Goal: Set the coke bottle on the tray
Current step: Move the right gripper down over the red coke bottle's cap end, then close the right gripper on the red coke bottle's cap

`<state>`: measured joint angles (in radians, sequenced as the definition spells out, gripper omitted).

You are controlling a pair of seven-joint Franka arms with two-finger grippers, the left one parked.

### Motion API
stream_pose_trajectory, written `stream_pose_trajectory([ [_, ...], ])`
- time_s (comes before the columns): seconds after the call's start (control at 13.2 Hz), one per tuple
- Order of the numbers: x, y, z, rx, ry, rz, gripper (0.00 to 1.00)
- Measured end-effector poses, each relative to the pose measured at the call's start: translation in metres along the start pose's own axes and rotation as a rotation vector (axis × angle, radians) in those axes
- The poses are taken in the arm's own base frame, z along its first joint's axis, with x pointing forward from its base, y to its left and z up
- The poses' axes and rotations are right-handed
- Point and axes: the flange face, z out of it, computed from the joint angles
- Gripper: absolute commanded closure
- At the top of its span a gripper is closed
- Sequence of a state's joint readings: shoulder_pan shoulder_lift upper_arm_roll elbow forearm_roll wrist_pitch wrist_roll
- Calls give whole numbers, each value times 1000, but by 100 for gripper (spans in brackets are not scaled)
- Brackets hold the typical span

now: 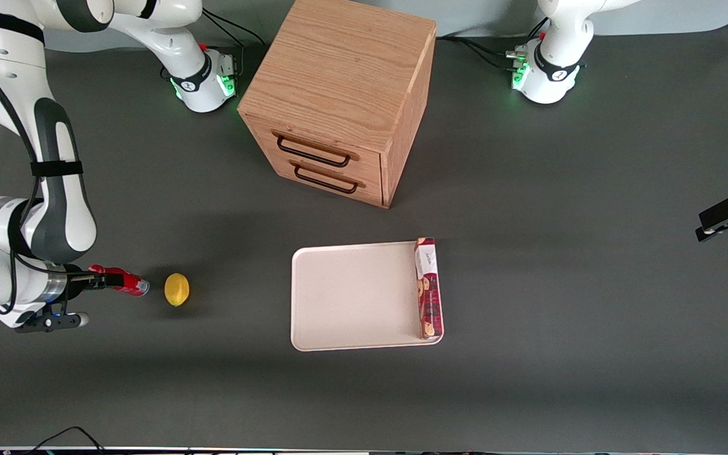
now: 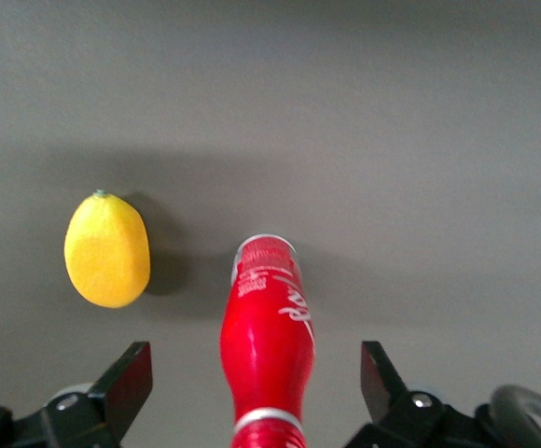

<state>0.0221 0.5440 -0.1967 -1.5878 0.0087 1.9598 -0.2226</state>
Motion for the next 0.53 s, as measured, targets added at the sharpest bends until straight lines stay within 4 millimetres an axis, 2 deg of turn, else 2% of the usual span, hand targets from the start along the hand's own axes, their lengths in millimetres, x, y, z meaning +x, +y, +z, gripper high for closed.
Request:
stream_pose_trajectory([
  [0.3,-23,6,-18,11,8,15,14],
  [0.53,-30,3,-25,16,14,12,24],
])
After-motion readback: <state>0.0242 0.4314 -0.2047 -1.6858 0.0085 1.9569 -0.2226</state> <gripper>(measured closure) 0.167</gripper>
